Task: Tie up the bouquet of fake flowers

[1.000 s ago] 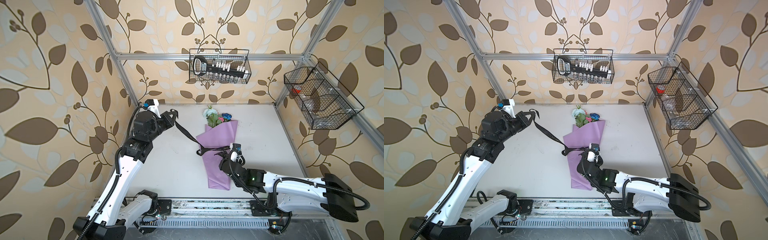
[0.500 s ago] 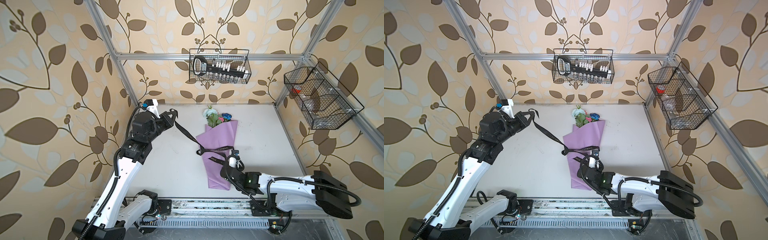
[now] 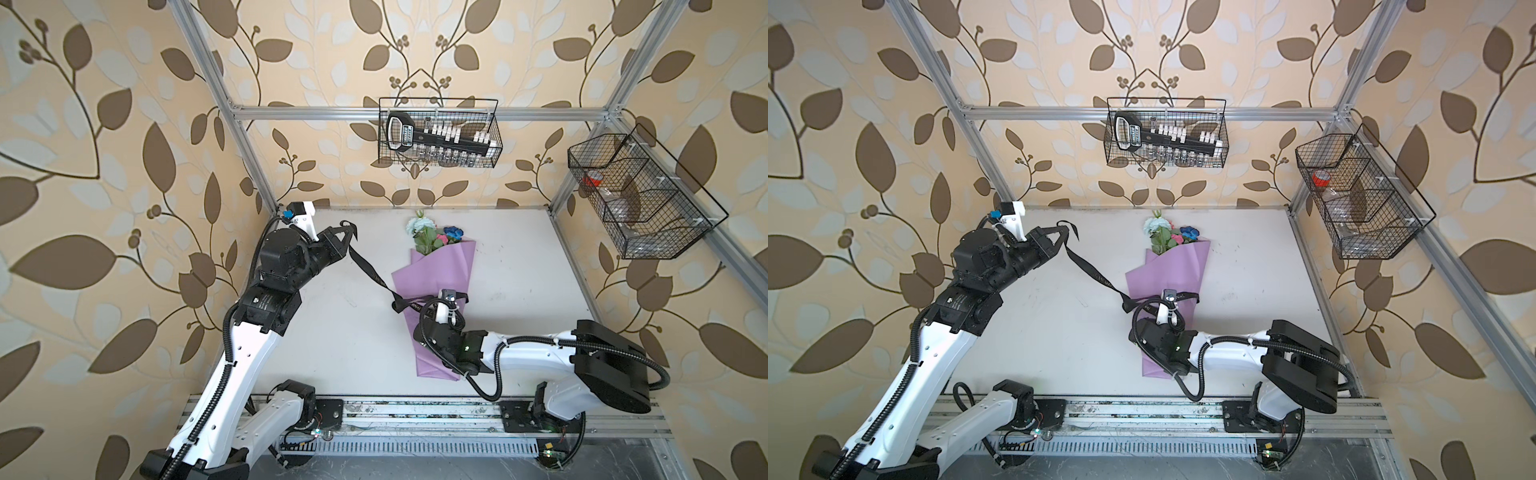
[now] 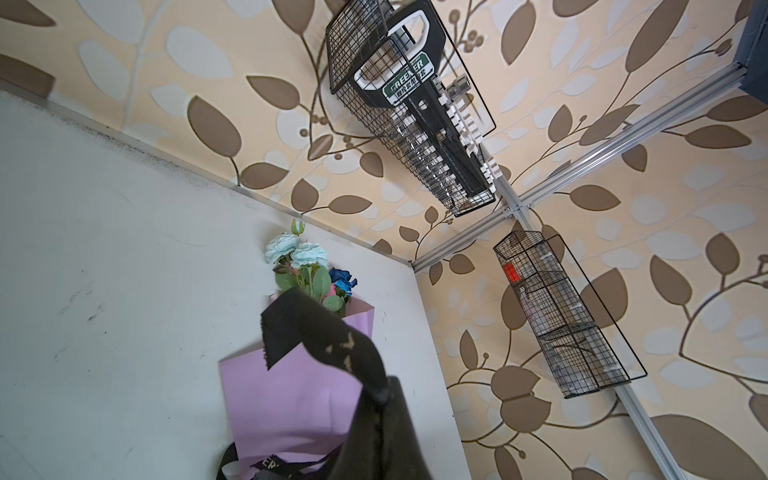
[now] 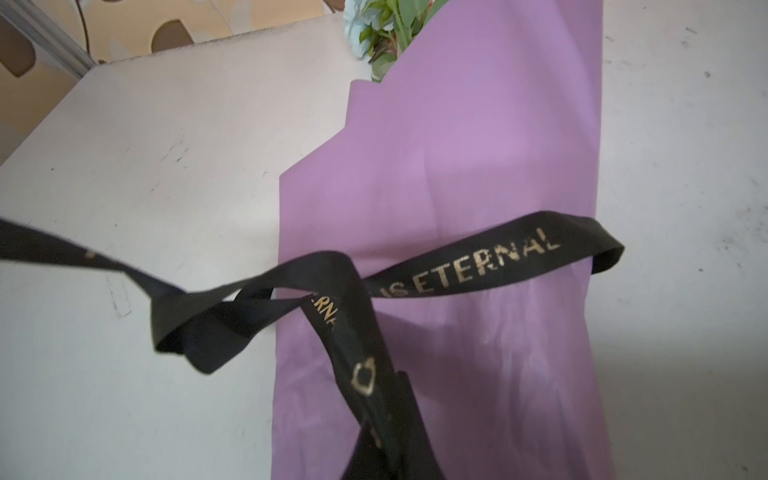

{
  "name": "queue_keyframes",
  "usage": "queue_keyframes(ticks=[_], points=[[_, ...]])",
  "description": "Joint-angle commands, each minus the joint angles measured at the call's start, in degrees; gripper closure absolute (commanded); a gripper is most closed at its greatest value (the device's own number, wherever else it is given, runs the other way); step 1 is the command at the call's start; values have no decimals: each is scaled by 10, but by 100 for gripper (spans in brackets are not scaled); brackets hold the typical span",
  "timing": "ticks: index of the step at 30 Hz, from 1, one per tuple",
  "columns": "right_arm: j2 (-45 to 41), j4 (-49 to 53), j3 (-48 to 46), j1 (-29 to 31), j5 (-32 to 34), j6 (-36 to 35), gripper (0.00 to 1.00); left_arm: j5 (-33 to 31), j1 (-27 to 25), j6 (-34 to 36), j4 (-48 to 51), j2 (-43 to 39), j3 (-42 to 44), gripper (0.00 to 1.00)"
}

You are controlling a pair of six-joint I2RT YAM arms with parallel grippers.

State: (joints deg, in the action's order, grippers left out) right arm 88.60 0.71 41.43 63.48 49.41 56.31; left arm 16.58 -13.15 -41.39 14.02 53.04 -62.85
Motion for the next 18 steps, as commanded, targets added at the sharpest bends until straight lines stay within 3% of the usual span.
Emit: queue_keyframes(ticks=[1, 14, 18], points=[[17, -8, 9, -14, 26, 3, 100, 16, -3, 0, -3, -12, -3, 100], [124, -111, 70, -29, -41, -71, 100, 30, -5, -6, 11, -25, -5, 100], [128, -102, 75, -33, -67, -83, 82, 34, -5, -11, 21, -32, 8, 100]])
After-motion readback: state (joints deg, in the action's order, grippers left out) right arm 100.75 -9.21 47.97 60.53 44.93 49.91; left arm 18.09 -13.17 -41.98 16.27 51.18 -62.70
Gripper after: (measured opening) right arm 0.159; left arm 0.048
